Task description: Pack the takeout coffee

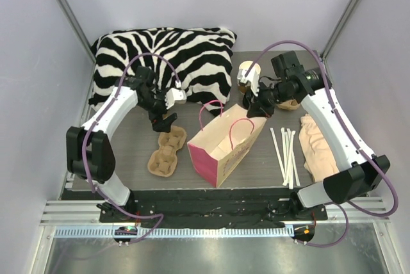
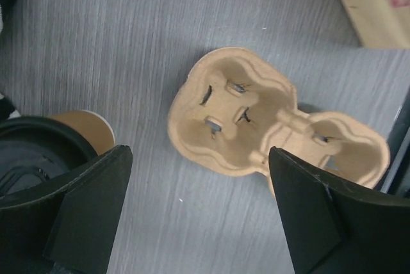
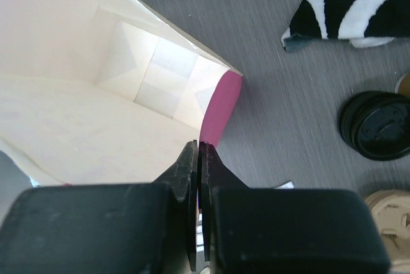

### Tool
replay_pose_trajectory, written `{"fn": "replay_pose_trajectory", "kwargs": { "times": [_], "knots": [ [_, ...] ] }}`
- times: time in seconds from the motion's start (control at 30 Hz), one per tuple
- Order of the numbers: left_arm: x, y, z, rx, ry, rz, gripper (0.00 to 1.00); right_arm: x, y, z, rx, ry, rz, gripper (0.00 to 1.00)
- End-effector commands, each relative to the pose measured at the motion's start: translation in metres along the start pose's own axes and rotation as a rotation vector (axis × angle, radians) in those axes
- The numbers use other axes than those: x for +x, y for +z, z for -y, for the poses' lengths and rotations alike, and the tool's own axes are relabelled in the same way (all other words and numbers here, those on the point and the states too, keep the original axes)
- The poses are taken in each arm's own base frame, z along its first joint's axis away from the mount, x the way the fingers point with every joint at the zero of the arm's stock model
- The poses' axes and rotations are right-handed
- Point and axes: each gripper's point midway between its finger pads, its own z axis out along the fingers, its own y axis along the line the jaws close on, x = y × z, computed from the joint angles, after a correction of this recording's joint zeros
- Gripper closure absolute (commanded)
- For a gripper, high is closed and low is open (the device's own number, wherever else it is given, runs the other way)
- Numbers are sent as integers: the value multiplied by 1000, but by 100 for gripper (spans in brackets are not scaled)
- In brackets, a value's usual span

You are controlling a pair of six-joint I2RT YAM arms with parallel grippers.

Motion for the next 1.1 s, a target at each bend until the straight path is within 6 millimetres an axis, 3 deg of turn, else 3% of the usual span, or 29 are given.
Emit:
{"fn": "replay_pose_trajectory", "kwargs": {
  "times": [0.0,0.5,0.77,0.97,1.07],
  "knots": [
    [-5,11,-16,11,145,23,9,-20,2,-1,-45,-103,50,99],
    [4,61,-32,83,273,-6,19,-29,7,0,-81,-159,45,99],
    [8,77,-31,120,304,-14,27,-32,7,-3,-92,-175,40,99],
    [9,72,-18,160,312,-7,52,-39,5,-2,-82,-187,50,99],
    [7,66,-8,182,314,7,70,-40,4,0,-80,-184,50,99]
  ]
}}
